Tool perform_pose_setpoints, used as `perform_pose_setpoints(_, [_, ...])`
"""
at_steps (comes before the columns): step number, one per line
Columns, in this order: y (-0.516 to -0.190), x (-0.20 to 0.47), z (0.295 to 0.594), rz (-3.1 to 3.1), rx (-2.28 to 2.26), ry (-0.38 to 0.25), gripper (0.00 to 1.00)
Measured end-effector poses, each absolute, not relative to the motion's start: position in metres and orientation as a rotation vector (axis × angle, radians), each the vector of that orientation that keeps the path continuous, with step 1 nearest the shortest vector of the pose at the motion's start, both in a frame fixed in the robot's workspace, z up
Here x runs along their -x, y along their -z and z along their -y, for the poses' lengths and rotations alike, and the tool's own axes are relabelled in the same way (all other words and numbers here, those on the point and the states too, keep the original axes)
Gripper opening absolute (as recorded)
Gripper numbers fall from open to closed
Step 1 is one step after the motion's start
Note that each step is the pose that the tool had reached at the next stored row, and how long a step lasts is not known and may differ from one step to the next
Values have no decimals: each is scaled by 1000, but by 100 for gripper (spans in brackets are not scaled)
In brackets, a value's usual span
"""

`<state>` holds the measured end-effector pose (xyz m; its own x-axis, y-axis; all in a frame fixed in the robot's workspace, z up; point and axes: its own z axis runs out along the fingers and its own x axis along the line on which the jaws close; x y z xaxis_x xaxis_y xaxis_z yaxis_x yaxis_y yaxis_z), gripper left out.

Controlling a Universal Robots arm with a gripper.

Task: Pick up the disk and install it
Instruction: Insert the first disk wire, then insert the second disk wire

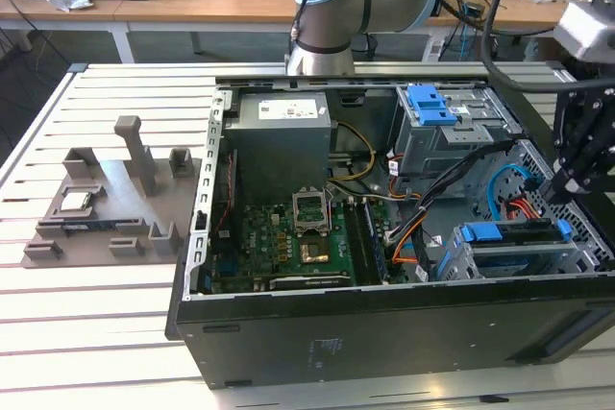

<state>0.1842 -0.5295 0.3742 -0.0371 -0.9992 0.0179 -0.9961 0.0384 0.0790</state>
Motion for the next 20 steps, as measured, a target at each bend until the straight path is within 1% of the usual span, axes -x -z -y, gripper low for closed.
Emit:
perform_pose_setpoints(4, [-394, -184, 529, 2213, -2130, 65, 11])
perform_pose_setpoints(13, [-396, -184, 529, 2212, -2130, 65, 11])
perform_pose_setpoints(14, [-397, -184, 529, 2212, -2130, 65, 24])
perform_pose_setpoints(15, [-397, -184, 529, 2212, -2130, 65, 24])
perform_pose_setpoints(17, [-397, -184, 529, 2212, -2130, 65, 36])
perform_pose_setpoints(20, [-397, -183, 528, 2212, -2130, 64, 36])
